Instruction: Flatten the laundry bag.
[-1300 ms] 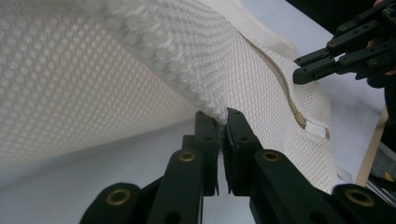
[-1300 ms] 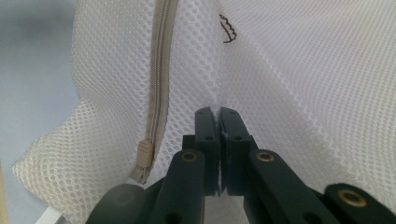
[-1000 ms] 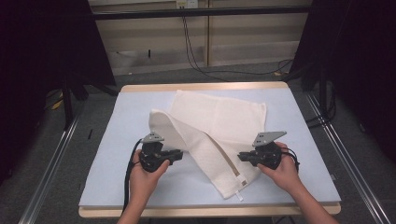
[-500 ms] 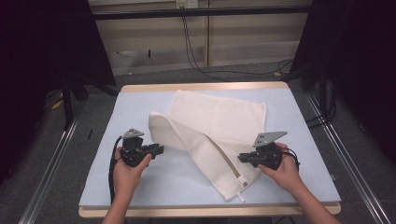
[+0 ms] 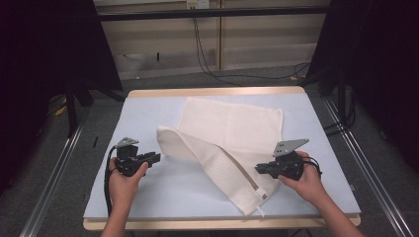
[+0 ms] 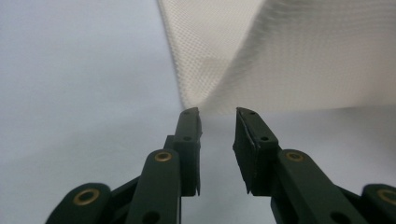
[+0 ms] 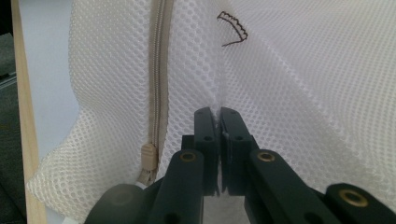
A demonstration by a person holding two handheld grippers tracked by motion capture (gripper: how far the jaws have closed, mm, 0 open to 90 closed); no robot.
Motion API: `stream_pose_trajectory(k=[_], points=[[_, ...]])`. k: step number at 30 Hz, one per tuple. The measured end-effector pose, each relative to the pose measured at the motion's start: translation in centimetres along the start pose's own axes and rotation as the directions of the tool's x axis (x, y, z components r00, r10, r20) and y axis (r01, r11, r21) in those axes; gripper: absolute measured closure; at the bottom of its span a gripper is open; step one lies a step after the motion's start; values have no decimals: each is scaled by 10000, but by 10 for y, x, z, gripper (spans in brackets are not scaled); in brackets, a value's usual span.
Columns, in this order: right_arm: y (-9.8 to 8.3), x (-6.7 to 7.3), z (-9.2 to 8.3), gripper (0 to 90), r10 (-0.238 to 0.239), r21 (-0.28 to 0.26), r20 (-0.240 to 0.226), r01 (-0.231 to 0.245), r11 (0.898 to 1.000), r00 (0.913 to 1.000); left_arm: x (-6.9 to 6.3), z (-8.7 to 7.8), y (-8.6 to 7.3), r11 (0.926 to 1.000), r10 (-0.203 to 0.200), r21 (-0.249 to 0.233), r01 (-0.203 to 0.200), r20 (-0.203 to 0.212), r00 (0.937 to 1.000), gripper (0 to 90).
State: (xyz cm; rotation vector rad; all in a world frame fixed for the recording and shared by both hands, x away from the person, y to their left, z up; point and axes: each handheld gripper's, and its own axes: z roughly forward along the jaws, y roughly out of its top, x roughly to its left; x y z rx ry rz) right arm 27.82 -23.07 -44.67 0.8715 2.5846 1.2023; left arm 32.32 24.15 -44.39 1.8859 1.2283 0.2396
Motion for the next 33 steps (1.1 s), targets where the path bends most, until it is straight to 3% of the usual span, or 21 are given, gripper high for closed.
stream_pose_trajectory(k=[4,9,16,19,24,29,33], points=[[-6,-4,-6,873,91,-50,97,-91,9999,9999,3,-1,-3,10000,-59,-59,58,-12,10000,712],[-12,-8,-11,844,399,-294,-155,-403,9988,9991,4,-1,-2,10000,56,-56,-56,-67,10000,712],[-13,-5,-15,844,168,-168,-287,-172,9997,9994,8,-2,-3,9999,156,74,-155,-156,9998,712],[-14,-6,-20,777,352,-368,-325,-364,9987,9989,10,-3,-3,9999,127,8,-127,-211,9997,712],[-15,-10,-29,540,867,-885,-218,-883,9922,9960,12,-4,-3,9999,157,-69,-159,-221,9996,702],[-19,-13,-32,494,980,-865,-230,-997,9913,9949,16,-4,-4,9999,40,-94,-43,-294,9996,691],[-18,-14,-36,550,924,-1139,-403,-964,9888,9949,16,-3,-5,10000,91,-18,-92,-272,9996,692]])
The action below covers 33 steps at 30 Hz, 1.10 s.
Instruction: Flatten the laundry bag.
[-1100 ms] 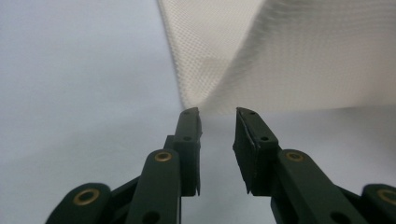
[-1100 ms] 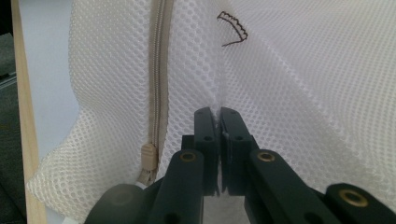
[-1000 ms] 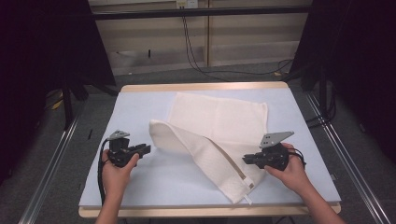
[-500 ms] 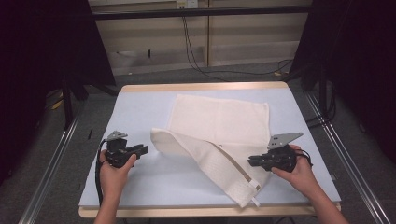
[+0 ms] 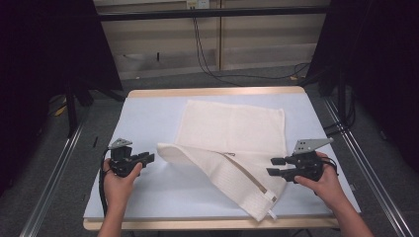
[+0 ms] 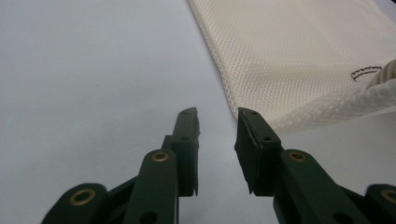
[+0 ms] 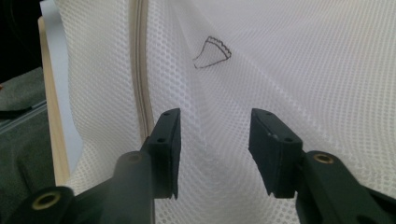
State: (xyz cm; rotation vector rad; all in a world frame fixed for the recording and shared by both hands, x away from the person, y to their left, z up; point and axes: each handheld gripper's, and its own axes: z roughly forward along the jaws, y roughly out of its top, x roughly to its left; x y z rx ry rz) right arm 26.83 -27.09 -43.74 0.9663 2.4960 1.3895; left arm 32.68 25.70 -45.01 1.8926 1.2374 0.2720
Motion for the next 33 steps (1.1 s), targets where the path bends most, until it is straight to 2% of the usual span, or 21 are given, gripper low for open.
stream_pose_trajectory(k=[2,3,4,5,6,7,9,10,11,12,13,16,18,21,25,28,29,30,31,32,33], points=[[1,0,-2,572,124,-111,-22,-124,9999,9999,-1,1,1,10000,83,37,-83,14,10000,692],[3,-1,-3,659,222,-221,282,-216,9995,9994,-2,1,2,9999,123,-25,-123,7,9999,691],[3,-1,-3,659,222,-221,282,-216,9995,9994,-2,1,2,9999,123,-25,-123,7,9999,692],[4,-2,-2,713,422,-425,552,-399,9983,9976,-2,2,3,9999,149,-9,-149,39,9999,692],[4,-2,0,741,410,-420,716,-381,9984,9966,-2,2,3,9999,85,-55,-84,65,9999,691],[4,-2,2,741,462,-350,968,-430,9985,9942,-2,2,4,10000,79,-36,-79,-1,10000,692],[4,-1,11,727,496,-246,646,-481,9985,9967,-1,3,4,10000,21,-89,-20,67,10000,692],[3,1,16,761,440,41,541,-443,9990,9976,0,3,4,9999,139,-29,-139,14,9999,691],[2,3,21,805,149,423,341,-163,9990,9993,0,3,4,9999,129,-65,-129,-29,9999,691],[2,3,21,805,149,423,341,-163,9990,9993,0,3,4,9999,129,-65,-129,-29,9999,688],[0,8,27,811,-228,1018,118,215,9946,9997,2,2,6,9999,66,-141,-67,-35,10000,681],[-5,12,31,840,-601,1683,-96,608,9839,9981,4,1,6,9997,87,-216,-87,-27,10000,676],[-9,13,32,807,-688,2083,-79,689,9756,9976,4,2,6,9998,96,-191,-95,62,9999,669],[-13,9,29,750,-513,1994,334,437,9789,9981,-1,8,5,9999,164,7,-165,332,9993,641],[-14,2,19,646,-106,1198,1175,-36,9928,9930,-9,18,5,9986,437,288,-447,355,9984,601],[-15,-3,14,569,-28,913,1964,-154,9957,9805,-13,26,3,9943,725,736,-774,675,9951,572],[-17,-4,13,555,45,844,2055,-223,9962,9786,-15,30,2,9934,717,835,-782,784,9943,558],[-18,-5,12,554,18,776,2302,-202,9968,9731,-17,32,2,9917,798,948,-874,804,9936,550],[-19,-5,11,558,51,787,2653,-269,9965,9642,-18,34,2,9903,881,1003,-963,836,9926,550],[-20,-6,9,560,61,843,2853,-314,9959,9584,-19,36,2,9914,818,949,-900,875,9928,550],[-20,-8,7,567,120,792,2905,-366,9962,9568,-20,38,2,9897,961,1000,-1029,705,9929,550]])
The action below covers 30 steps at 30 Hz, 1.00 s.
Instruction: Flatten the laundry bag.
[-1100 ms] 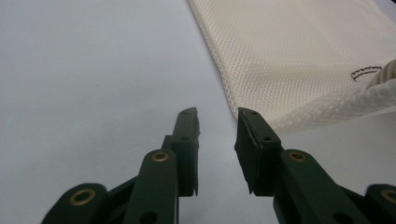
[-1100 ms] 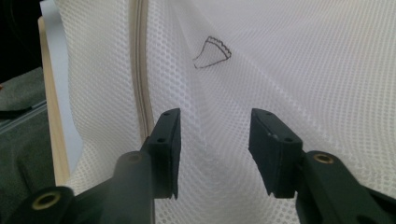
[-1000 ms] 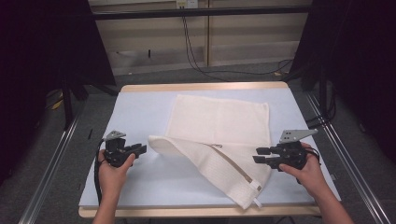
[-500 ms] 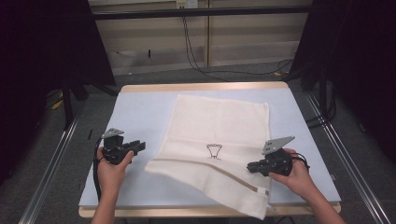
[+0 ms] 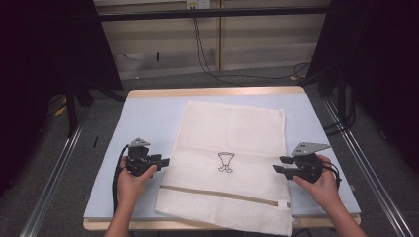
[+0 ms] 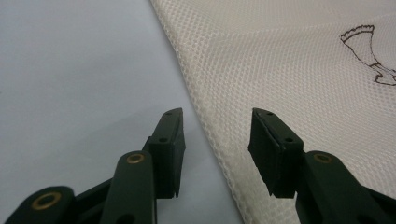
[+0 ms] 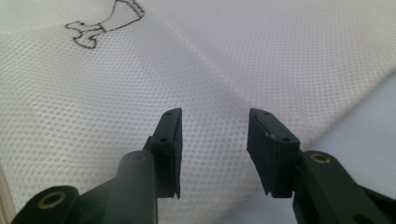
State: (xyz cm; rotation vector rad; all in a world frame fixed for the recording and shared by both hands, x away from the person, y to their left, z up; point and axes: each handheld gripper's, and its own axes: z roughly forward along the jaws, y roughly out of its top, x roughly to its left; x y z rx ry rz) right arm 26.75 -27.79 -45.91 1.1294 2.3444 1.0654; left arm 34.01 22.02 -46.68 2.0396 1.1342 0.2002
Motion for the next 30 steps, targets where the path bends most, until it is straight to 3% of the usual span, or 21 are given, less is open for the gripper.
stream_pose_trajectory(k=[4,6,9,13,16,20,22,23,26,30], points=[[-5,-4,-5,580,361,144,563,-370,9992,9978,-4,8,2,9996,44,285,-44,15,10000,562],[-8,-6,-6,534,693,239,945,-718,9971,9931,-5,10,3,9970,255,734,-253,-22,9997,563],[-14,-9,-6,533,1186,359,1133,-1233,9917,9865,-8,16,4,9956,256,896,-269,158,9995,599],[-18,-8,0,569,1421,760,852,-1486,9860,9862,-12,15,5,9905,745,1152,-749,80,9972,640],[-18,-5,5,653,1308,993,852,-1391,9853,9877,-11,15,4,9912,579,1190,-586,91,9983,697],[-17,-6,7,859,1622,883,683,-1679,9818,9844,-13,15,4,9910,345,1282,-391,383,9987,803],[-16,-8,7,882,1815,843,494,-1852,9791,9822,-13,15,4,9913,336,1258,-380,376,9987,826],[-15,-8,8,886,1905,860,468,-1939,9772,9806,-13,15,3,9929,65,1186,-121,476,9988,836],[-13,-10,9,891,2028,813,387,-2054,9753,9785,-11,13,2,9939,-107,1104,49,521,9986,849],[-5,-10,10,892,1724,718,528,-1759,9818,9836,-12,8,2,9934,-153,1147,89,551,9984,856]])
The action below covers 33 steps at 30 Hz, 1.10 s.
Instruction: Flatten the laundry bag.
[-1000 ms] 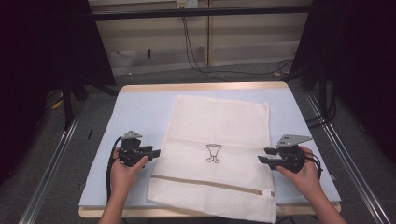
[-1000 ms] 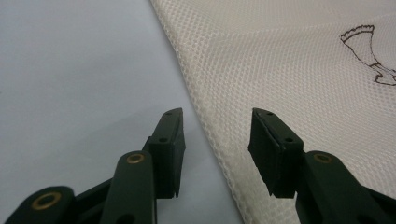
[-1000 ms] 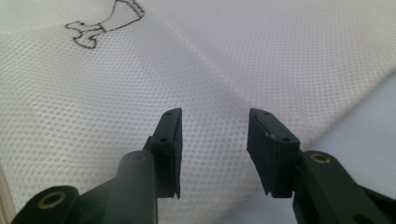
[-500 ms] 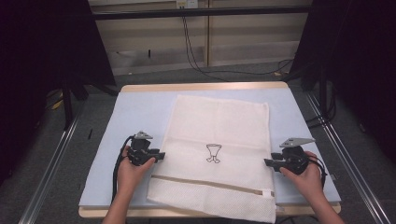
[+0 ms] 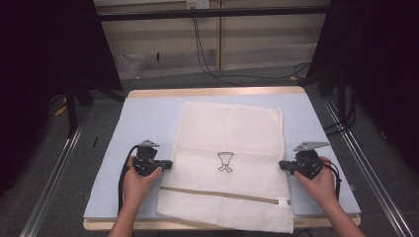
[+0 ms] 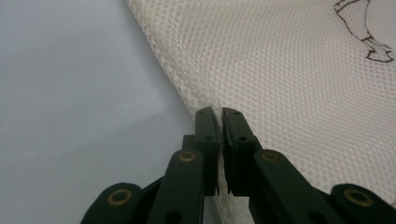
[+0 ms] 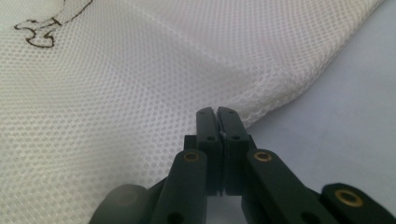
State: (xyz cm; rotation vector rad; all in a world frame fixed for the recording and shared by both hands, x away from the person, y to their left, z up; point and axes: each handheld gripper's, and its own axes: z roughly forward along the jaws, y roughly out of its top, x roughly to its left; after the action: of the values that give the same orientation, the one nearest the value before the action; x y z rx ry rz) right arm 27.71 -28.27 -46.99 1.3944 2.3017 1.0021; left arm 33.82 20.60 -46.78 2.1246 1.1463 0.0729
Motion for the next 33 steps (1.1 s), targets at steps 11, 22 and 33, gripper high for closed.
stream_pose_trajectory(k=[11,22,33], points=[[38,-1,15,893,-363,-168,85,364,9992,9993,5,-13,-8,9992,-83,-396,68,-379,9992,855],[50,-5,27,892,-437,-36,232,438,9990,9988,11,-12,-6,9988,-84,-495,49,-702,9975,855],[50,-3,27,890,-464,-303,204,470,9984,9987,11,-17,-8,9980,-189,-615,140,-785,9967,854]])
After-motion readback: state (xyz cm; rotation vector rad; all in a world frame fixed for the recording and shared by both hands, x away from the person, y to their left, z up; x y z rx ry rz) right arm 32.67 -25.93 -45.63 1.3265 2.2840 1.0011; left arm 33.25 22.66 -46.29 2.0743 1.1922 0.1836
